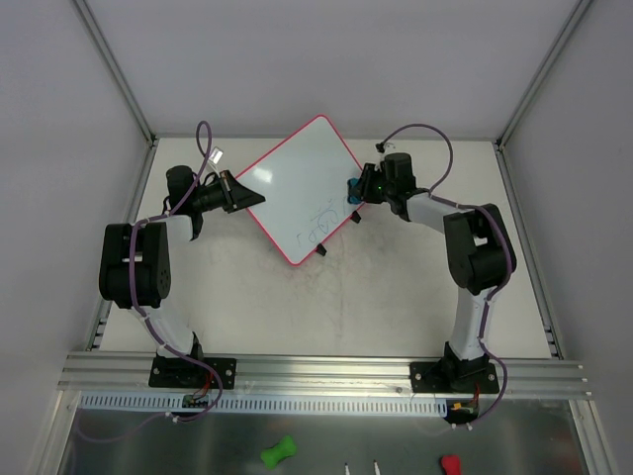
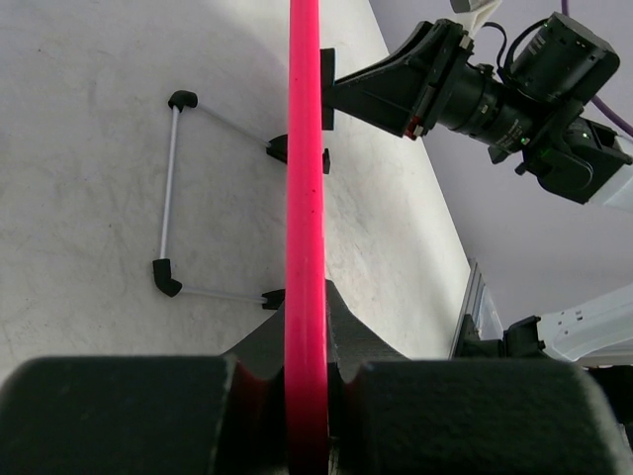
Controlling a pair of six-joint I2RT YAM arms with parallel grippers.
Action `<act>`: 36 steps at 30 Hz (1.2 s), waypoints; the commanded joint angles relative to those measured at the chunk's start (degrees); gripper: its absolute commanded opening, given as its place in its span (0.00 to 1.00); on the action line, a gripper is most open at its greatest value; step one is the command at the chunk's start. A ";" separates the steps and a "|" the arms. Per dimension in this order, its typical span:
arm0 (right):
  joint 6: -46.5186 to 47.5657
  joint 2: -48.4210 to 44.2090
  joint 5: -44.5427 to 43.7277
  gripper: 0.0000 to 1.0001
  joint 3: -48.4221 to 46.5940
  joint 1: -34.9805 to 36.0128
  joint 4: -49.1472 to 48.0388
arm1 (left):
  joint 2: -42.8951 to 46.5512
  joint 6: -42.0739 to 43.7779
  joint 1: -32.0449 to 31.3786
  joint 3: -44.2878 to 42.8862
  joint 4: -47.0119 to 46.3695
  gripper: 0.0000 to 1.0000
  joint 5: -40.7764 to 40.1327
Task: Erase the whiteboard
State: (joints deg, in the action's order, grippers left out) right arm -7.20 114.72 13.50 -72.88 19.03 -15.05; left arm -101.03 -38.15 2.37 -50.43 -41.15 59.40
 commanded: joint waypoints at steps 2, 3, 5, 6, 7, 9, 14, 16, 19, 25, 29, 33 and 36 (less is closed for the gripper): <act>0.00 -0.28 3.64 0.00 2.83 6.37 1.43 | -0.92 2.29 -0.35 -0.63 0.19 0.00 1.42; 0.08 -0.46 3.64 0.00 3.09 6.90 1.43 | -0.83 2.29 -0.35 -0.63 0.10 0.00 1.42; 0.00 -0.81 3.38 0.00 4.06 8.74 1.51 | -0.83 2.20 -0.35 -0.63 0.10 0.00 1.42; 0.17 -0.90 2.86 0.00 4.41 9.44 1.60 | -0.83 2.20 -0.35 -0.63 0.10 0.00 1.42; 0.69 -0.98 2.68 0.00 4.76 10.84 1.60 | -0.83 2.20 -0.44 -0.63 0.10 0.00 1.42; 1.40 -1.34 1.02 0.00 5.29 13.13 2.47 | -0.83 2.12 -0.44 -0.54 0.01 0.00 1.51; 4.11 -1.42 -1.89 0.00 5.12 17.88 4.94 | -0.83 2.03 -0.44 -0.54 -0.16 0.00 1.42; 5.35 -1.51 -5.31 0.01 4.77 20.59 6.60 | -0.74 1.94 -0.53 -0.54 -0.16 0.00 1.42; 6.67 -1.34 -9.36 0.00 4.77 23.94 7.58 | -0.74 1.94 -0.53 -0.54 -0.25 0.00 1.42; 9.92 -0.37 -17.62 0.00 4.06 30.10 8.54 | -0.74 1.76 -0.53 -0.63 -0.25 0.00 1.34; 10.37 -0.02 -20.87 0.00 4.33 33.35 8.55 | -0.83 1.68 -0.53 -0.63 -0.34 0.00 1.42; 10.10 -0.37 -23.16 0.00 5.82 35.02 7.32 | -1.01 1.59 -0.53 -0.72 -0.34 0.00 1.34; 9.84 -1.51 -24.13 0.00 9.42 36.25 3.46 | -1.18 1.24 -0.53 -0.89 -0.25 0.00 1.42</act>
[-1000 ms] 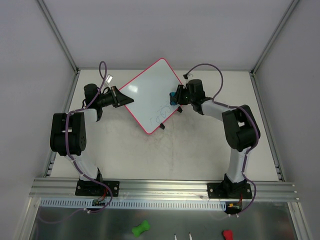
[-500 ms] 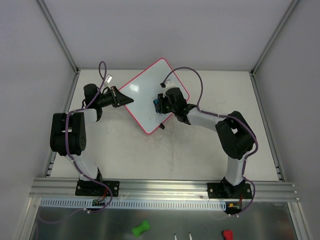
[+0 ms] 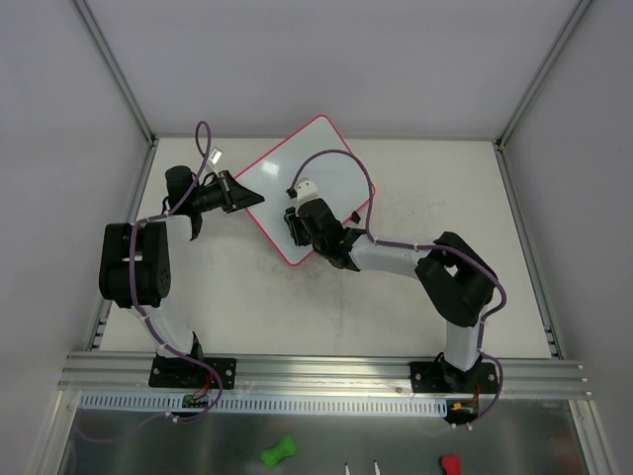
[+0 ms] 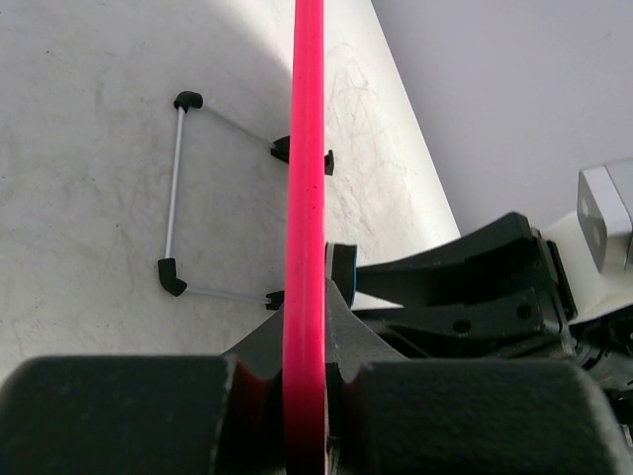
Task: Erase the whiteboard
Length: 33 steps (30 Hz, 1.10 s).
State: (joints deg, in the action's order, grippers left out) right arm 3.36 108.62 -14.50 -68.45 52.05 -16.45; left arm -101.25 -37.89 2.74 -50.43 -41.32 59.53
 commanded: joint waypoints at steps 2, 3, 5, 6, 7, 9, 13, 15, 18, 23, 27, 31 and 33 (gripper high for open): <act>-0.98 3.89 2.65 0.00 8.22 3.93 1.09 | -1.05 0.80 -0.90 -0.98 -0.08 0.00 1.29; -1.24 3.62 2.46 0.00 9.28 3.93 -0.06 | -1.14 0.71 -0.90 -1.07 -0.16 0.00 1.29; -1.51 2.92 3.07 0.00 12.70 4.02 -5.05 | -1.31 0.54 -0.90 -1.16 -0.08 0.00 1.38; -1.51 2.83 3.08 0.00 13.77 4.02 -6.39 | -1.40 0.45 -0.90 -1.24 -0.16 0.00 1.47; -1.77 2.65 2.64 0.00 14.56 4.02 -8.41 | -1.58 0.36 -0.90 -1.33 -0.08 0.00 1.56; -1.60 2.83 2.46 0.00 15.44 4.11 -8.86 | -1.75 0.27 -0.90 -1.42 -0.08 0.00 1.47; -1.95 3.18 1.76 0.00 15.88 3.67 -8.95 | -1.67 0.27 -0.90 -1.51 0.01 0.00 1.56; -2.21 3.09 1.76 0.00 16.24 3.06 -9.13 | -1.84 0.36 -0.81 -1.42 0.01 0.00 1.56; -2.91 2.83 1.93 0.00 16.94 1.74 -9.04 | -1.76 0.27 -0.72 -1.42 0.01 0.00 1.56; -2.74 1.07 2.72 0.00 19.57 1.03 -9.04 | -2.02 0.27 -0.81 -1.60 0.28 0.00 1.56; -3.18 0.80 3.78 0.00 21.33 1.21 -9.22 | -2.19 0.18 -0.81 -1.77 0.36 0.00 1.56; -3.18 0.54 2.99 0.00 22.92 1.65 -10.36 | -2.19 0.18 -0.81 -1.77 0.45 0.00 1.56; -3.18 0.54 2.28 0.00 22.48 1.21 -10.27 | -2.28 0.27 -0.72 -1.77 0.36 0.00 1.64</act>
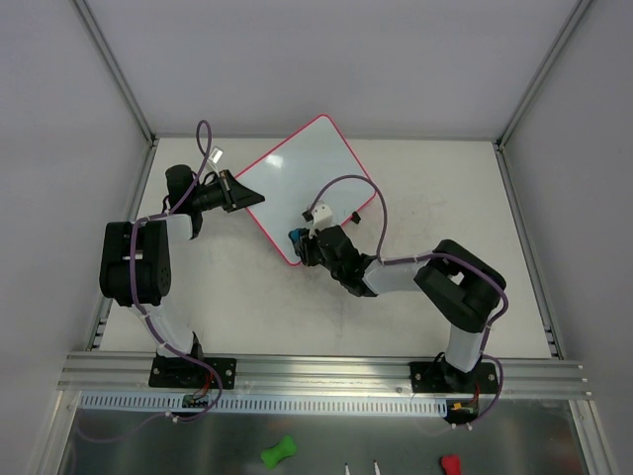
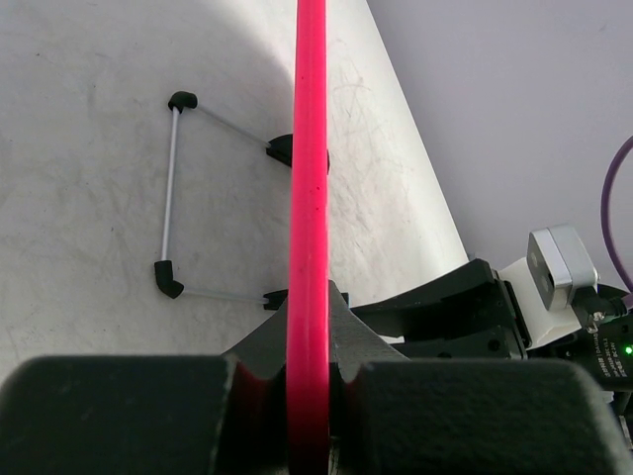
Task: Erase the whiteboard
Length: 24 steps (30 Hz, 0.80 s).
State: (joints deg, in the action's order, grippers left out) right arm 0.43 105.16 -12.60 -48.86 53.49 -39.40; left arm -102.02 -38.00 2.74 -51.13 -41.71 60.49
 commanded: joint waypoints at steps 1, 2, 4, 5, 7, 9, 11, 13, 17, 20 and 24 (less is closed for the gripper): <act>-0.25 3.56 0.99 0.00 2.63 -0.67 12.68 | -1.52 0.29 -0.81 -1.07 0.84 0.00 0.60; -1.82 3.47 2.22 0.00 2.28 -1.11 12.77 | -1.52 0.38 -0.81 -1.07 0.84 0.00 0.59; -2.88 3.12 3.45 0.00 1.32 -2.51 12.85 | -1.52 0.38 -0.72 -0.98 0.76 0.00 0.59; -3.15 3.12 4.16 0.00 0.88 -2.95 13.12 | -1.43 0.29 -0.72 -1.07 0.76 0.00 0.59; -4.63 3.73 5.12 0.00 0.00 -4.45 13.38 | -1.26 0.29 -0.81 -0.90 0.76 0.00 0.59; -5.96 4.52 6.62 0.00 -1.32 -6.29 13.91 | -1.26 0.47 -0.81 -0.98 0.76 0.00 0.68; -7.97 4.78 6.62 0.00 -1.76 -7.26 14.00 | -1.26 0.38 -0.81 -0.90 0.67 0.00 0.68; -9.21 4.52 6.27 0.00 -1.76 -8.58 14.35 | -1.25 0.47 -0.81 -0.81 0.76 0.00 0.77; -12.20 4.09 2.07 0.00 -2.55 -9.64 17.77 | -1.25 0.47 -0.81 -0.81 0.67 0.00 0.77; -13.61 3.82 1.00 0.00 -2.29 -10.51 17.78 | -1.25 0.38 -0.81 -0.81 0.58 0.00 0.86; -15.62 3.91 1.08 0.00 -3.08 -12.53 18.39 | -1.17 0.47 -0.72 -0.72 0.49 0.00 0.95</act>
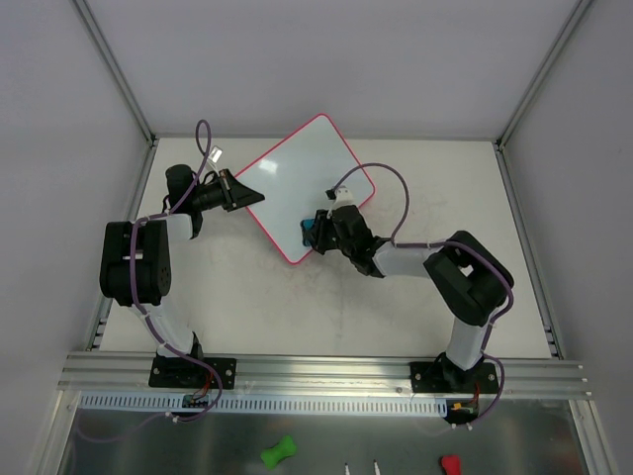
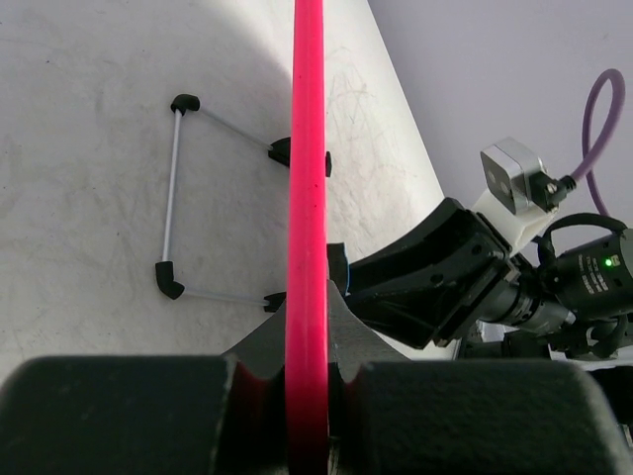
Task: Erase the whiteboard
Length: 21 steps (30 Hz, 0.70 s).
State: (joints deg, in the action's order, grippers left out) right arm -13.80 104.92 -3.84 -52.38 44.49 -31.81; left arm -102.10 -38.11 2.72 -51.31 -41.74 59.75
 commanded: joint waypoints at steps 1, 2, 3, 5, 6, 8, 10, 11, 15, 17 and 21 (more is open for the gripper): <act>-2.10 4.24 -7.59 0.00 0.26 -3.97 10.89 | -1.08 0.49 -0.70 -0.46 0.43 0.00 1.69; -2.80 4.24 -7.59 0.00 0.17 -4.41 11.07 | -1.08 0.58 -0.70 -0.55 0.51 0.00 1.69; -3.24 4.24 -7.50 0.00 0.09 -5.37 11.24 | -1.08 0.58 -0.79 -0.46 0.43 0.00 1.69; -5.26 4.24 -8.38 0.01 -0.35 -5.99 12.12 | -1.08 0.49 -0.79 -0.46 0.43 0.00 1.69; -6.05 4.24 -9.08 0.00 -0.62 -6.60 12.65 | -1.08 0.49 -0.79 -0.46 0.43 0.00 1.69; -7.98 4.32 -9.52 0.00 -1.14 -7.05 13.27 | -1.08 0.40 -0.79 -0.46 0.34 0.00 1.78; -9.22 4.32 -9.78 0.00 -1.67 -7.57 14.05 | -1.17 0.40 -0.70 -0.55 0.34 0.00 1.78; -10.18 4.32 -9.96 0.00 -1.93 -7.75 15.19 | -1.17 0.40 -0.79 -0.55 0.34 0.00 1.78; -10.37 4.85 -10.93 0.00 -4.65 -8.36 19.15 | -1.08 0.40 -0.79 -0.46 0.25 0.00 1.78; -10.10 4.85 -11.45 0.00 -5.10 -8.72 20.20 | -1.08 0.40 -0.70 -0.46 0.25 0.00 1.69; -9.75 5.73 -12.07 0.00 -7.91 -10.12 23.55 | -1.17 0.40 -0.79 -0.55 0.25 0.00 1.86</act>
State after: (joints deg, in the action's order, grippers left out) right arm -23.81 106.00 -9.47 -59.16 36.86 -17.85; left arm -102.10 -38.57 2.68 -51.31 -41.78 59.57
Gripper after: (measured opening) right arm 0.323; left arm 0.036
